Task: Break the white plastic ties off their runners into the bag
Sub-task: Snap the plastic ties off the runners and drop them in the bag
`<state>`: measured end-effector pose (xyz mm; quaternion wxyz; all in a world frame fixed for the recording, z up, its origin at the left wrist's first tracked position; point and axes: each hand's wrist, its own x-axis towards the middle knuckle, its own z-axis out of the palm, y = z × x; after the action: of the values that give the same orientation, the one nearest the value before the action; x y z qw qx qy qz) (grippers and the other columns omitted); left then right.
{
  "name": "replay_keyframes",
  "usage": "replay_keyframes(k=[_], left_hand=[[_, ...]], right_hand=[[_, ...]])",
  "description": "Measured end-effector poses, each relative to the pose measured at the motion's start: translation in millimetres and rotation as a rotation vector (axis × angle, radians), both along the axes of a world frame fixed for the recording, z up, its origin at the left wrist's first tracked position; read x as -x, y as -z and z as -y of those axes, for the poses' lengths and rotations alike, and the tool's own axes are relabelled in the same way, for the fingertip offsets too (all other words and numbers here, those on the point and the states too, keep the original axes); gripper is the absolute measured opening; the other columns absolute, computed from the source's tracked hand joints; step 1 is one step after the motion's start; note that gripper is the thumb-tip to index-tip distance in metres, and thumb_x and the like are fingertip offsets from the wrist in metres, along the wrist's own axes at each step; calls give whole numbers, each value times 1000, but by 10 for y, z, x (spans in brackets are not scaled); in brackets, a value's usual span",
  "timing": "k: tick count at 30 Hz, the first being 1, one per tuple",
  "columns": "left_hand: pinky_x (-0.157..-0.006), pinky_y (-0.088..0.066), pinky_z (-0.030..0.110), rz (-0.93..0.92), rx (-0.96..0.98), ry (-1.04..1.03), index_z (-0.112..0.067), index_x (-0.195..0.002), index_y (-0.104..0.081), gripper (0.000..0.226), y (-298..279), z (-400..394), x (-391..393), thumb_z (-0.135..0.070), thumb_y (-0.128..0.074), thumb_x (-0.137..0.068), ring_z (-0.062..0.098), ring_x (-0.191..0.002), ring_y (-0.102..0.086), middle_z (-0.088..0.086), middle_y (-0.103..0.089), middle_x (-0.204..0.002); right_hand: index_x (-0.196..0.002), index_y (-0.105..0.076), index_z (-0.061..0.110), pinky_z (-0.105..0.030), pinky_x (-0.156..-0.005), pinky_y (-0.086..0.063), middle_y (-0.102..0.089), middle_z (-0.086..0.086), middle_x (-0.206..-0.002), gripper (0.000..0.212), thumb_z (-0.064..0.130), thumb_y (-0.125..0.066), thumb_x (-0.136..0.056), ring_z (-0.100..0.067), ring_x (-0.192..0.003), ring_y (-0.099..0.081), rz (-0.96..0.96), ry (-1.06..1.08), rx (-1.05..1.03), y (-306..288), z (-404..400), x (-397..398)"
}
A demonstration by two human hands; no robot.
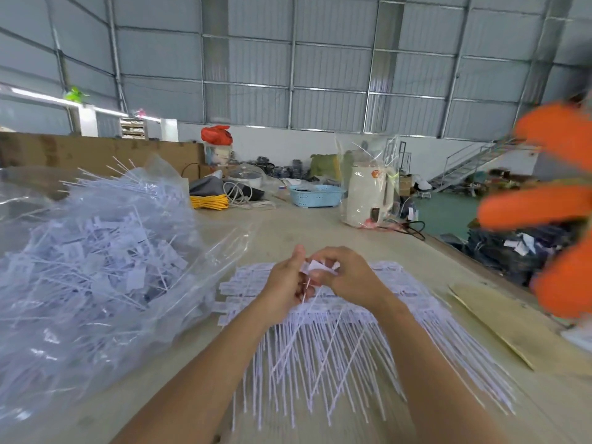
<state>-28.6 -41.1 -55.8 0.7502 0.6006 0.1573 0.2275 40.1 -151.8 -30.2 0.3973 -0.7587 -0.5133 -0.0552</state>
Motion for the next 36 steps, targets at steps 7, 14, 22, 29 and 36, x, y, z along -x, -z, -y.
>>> replay_keyframes(k=[7,14,22,29,36], left_hand=[[-40,-31,18,16,-282,-28,2,-84,-62,23,41,32,51,-19,-59,-93,13,-40,-41,-2,-49,-46],[-41,-35,18,104,-260,-175,-11,-78,-61,18,13,-20,40,-17,-57,-94,9,-42,-44,1,-54,-52],[-37,-28,14,38,-185,-168,-6,-72,-54,22,-36,17,20,-14,-65,-89,8,-32,-34,0,-46,-44],[-37,-29,14,-132,-115,-421,-10,-94,-58,10,-125,-184,132,-19,-62,-91,15,-40,-43,9,-49,-57],[-42,-35,15,311,-493,-48,-15,-83,-54,15,-1076,280,601,-16,-52,-97,4,-43,-41,-4,-47,-56]], right_hand=[[-124,-51,16,-14,-69,-39,-49,0,-97,56,13,-77,-74,0,-69,-46,-153,-34,2,74,-3,-54],[-67,-60,3,-21,-52,-39,-57,-8,-62,33,28,-62,-89,-9,-47,-51,-128,-4,119,79,41,-159],[-49,-45,22,-27,-51,-27,-41,6,-50,40,24,-63,-85,-10,-51,-38,44,156,111,51,-29,-45],[-56,-48,18,-29,-51,-32,-45,4,-56,33,20,-60,-87,-16,-54,-42,293,247,-295,-330,171,51],[-50,-24,16,-30,-55,-21,-22,0,-50,50,11,-59,-86,-18,-50,-23,-22,304,-251,-43,185,-210]])
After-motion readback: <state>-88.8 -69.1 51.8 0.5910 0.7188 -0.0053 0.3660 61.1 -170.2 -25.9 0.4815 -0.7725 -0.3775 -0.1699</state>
